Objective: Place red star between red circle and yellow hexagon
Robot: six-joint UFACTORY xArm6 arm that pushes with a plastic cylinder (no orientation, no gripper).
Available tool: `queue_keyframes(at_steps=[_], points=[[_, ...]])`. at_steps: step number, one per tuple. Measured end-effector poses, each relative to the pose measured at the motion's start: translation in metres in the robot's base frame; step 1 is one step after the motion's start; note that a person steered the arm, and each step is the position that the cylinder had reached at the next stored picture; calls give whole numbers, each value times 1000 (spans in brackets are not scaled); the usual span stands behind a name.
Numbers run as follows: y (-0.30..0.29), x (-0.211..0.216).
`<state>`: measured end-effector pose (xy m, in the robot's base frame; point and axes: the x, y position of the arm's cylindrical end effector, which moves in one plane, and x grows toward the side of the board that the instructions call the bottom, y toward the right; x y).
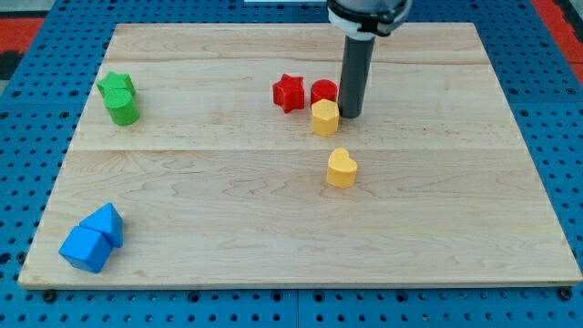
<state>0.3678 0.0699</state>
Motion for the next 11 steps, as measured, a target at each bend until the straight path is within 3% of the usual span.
queue_keyframes(at_steps=[1,2,3,4,6,11], points=[[-4,-32],[-4,-38],[-19,-82],[-76,-110],[-112,-23],[-6,43]])
